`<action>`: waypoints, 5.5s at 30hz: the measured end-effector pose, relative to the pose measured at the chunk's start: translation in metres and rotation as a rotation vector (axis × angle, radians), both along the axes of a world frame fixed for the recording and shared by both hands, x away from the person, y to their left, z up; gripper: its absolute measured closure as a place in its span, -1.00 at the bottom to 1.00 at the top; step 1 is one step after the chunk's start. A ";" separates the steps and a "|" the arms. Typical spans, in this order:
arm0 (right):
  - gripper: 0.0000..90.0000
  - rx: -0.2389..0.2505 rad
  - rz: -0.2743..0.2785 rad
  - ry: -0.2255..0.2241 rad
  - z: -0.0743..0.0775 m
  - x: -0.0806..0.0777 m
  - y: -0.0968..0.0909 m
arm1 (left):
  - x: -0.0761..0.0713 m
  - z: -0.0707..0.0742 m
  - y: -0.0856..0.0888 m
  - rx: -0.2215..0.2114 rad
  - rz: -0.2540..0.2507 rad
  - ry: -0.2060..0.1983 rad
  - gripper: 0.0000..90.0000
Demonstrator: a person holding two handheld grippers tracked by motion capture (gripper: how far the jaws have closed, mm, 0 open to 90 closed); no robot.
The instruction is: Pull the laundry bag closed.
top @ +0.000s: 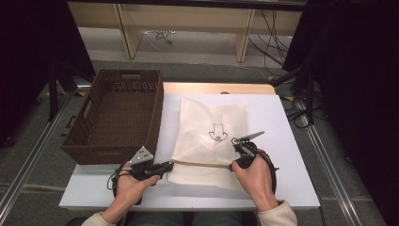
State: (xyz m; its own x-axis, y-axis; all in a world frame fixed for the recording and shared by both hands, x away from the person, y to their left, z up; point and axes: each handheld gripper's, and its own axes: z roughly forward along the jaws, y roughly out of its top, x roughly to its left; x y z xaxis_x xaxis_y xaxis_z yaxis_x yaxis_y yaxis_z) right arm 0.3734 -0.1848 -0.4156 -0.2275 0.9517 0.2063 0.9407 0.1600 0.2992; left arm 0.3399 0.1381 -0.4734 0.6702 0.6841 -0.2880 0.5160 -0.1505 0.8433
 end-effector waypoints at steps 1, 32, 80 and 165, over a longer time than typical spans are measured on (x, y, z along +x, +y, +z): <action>0.95 -0.005 0.014 -0.017 -0.001 0.001 -0.001 | 0.000 0.000 0.000 0.004 0.001 0.004 0.89; 0.95 0.010 0.001 0.004 -0.001 0.000 -0.007 | 0.000 0.000 0.000 0.003 0.003 0.004 0.89; 0.95 0.001 -0.038 0.025 0.000 -0.002 -0.014 | -0.001 0.000 0.000 -0.003 0.017 0.015 0.89; 0.95 -0.001 -0.059 0.028 0.001 -0.004 -0.026 | 0.001 0.001 0.001 0.002 0.008 0.006 0.89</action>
State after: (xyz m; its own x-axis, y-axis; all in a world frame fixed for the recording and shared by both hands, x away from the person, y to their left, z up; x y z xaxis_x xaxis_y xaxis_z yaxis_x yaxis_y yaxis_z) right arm 0.3697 -0.2109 -0.4150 -0.1653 0.9634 0.2112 0.9566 0.1045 0.2722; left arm 0.3406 0.1392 -0.4724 0.6631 0.6900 -0.2900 0.5219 -0.1485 0.8400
